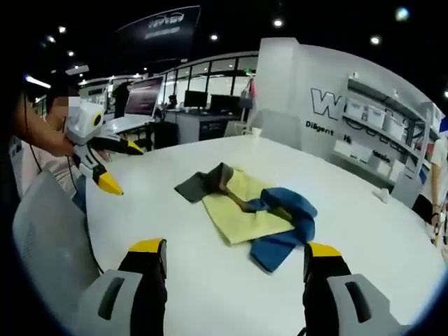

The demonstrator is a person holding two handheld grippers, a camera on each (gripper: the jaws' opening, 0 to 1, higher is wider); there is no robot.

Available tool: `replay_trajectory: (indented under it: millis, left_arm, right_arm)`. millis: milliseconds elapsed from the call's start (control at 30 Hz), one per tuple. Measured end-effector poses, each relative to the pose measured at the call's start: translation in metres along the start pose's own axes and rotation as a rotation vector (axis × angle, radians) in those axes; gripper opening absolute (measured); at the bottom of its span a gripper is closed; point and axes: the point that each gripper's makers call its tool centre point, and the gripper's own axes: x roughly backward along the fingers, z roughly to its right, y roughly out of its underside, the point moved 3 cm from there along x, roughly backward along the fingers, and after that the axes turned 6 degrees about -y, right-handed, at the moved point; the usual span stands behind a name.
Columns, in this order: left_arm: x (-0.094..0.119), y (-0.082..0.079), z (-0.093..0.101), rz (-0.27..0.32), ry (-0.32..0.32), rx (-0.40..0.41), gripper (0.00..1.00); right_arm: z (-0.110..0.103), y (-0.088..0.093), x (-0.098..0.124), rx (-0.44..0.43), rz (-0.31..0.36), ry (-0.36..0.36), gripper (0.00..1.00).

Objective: Fold the garment on the visible template until the final outline fits inside the template.

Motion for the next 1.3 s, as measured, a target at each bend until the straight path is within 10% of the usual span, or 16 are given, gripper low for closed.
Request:
replay_trajectory:
  millis: [1300]
  left_arm:
    - [-0.064, -0.028, -0.03, -0.041, 0.025, -0.051, 0.6]
  right_arm:
    - [0.039, -0.008, -0.049, 0.033, -0.071, 0.021, 0.53]
